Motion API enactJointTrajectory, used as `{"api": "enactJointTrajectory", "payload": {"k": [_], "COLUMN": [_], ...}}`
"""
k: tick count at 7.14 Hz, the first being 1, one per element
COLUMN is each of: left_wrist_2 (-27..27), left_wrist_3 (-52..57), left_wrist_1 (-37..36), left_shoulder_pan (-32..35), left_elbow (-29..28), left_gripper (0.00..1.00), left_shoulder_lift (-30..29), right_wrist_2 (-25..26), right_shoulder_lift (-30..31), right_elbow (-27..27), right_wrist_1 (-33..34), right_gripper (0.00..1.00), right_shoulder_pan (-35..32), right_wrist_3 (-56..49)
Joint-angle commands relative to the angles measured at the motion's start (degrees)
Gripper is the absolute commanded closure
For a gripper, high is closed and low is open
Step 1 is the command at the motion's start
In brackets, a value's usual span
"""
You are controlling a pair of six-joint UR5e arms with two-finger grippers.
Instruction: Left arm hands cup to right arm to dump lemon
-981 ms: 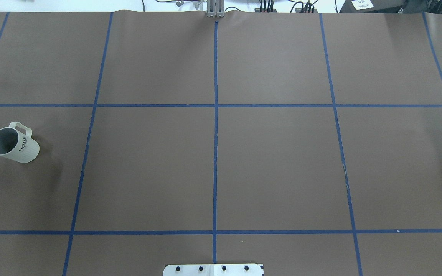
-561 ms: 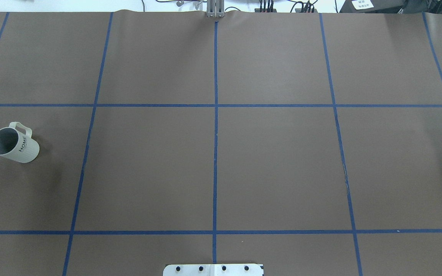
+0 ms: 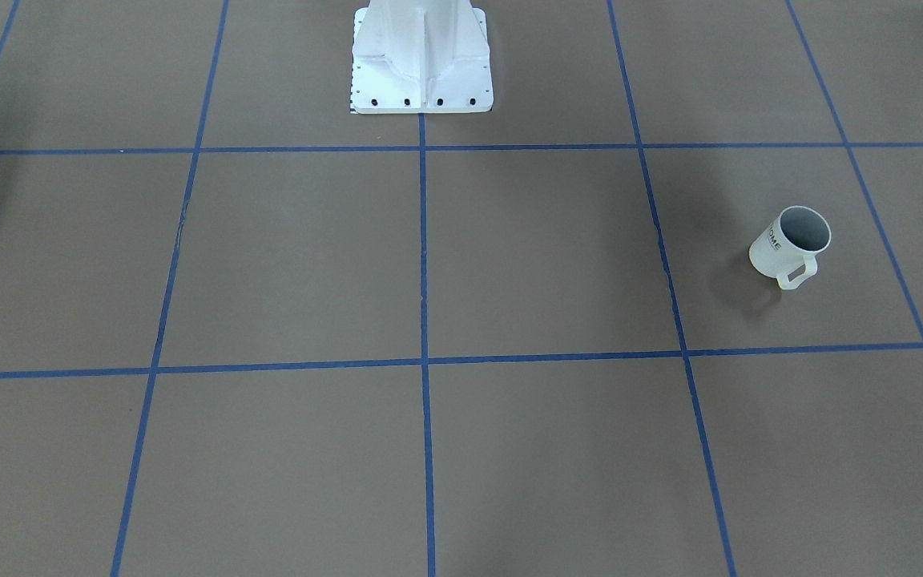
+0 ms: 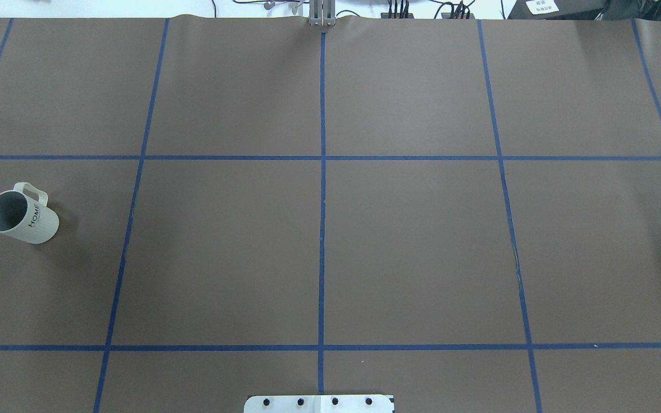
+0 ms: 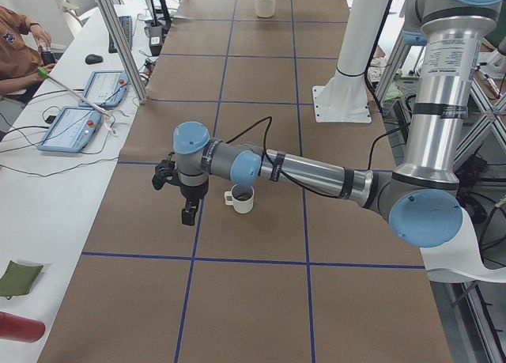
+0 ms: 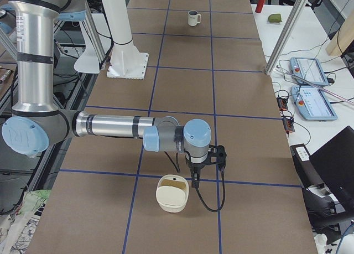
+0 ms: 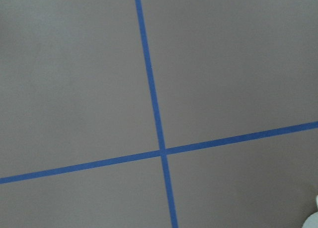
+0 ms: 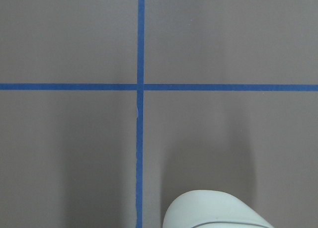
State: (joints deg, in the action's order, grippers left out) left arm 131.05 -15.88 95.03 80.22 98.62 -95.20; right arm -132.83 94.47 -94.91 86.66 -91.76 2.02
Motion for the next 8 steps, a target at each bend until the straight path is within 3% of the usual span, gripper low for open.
{"api": "enactJointTrajectory", "payload": {"k": [1, 3, 4, 8], "left_wrist_2": [1.1, -5.2, -5.9, -5.9], "left_wrist_3": [-14.5, -28.8, -30.7, -30.9], "left_wrist_1": [1.3, 15.2, 17.9, 18.3], "left_shoulder_pan": [-7.5, -15.3, -16.8, -20.9], "left_elbow": [5.9, 5.8, 5.2, 2.0], "left_gripper": [0.00, 0.00, 0.00, 0.00], "left_shoulder_lift": [4.3, 10.1, 11.0, 10.6], "right_wrist_2": [0.0, -0.1, 0.0, 0.0], "right_shoulder_lift": [-0.1, 0.0, 0.0, 0.1], "right_elbow": [-0.5, -0.6, -0.6, -1.1], "right_wrist_1": [0.0, 0.0, 0.0, 0.0], "right_gripper": [0.00, 0.00, 0.00, 0.00], "right_shoulder_pan": [0.0, 0.0, 0.0, 0.0], "right_wrist_3": [0.1, 0.1, 0.1, 0.0]}}
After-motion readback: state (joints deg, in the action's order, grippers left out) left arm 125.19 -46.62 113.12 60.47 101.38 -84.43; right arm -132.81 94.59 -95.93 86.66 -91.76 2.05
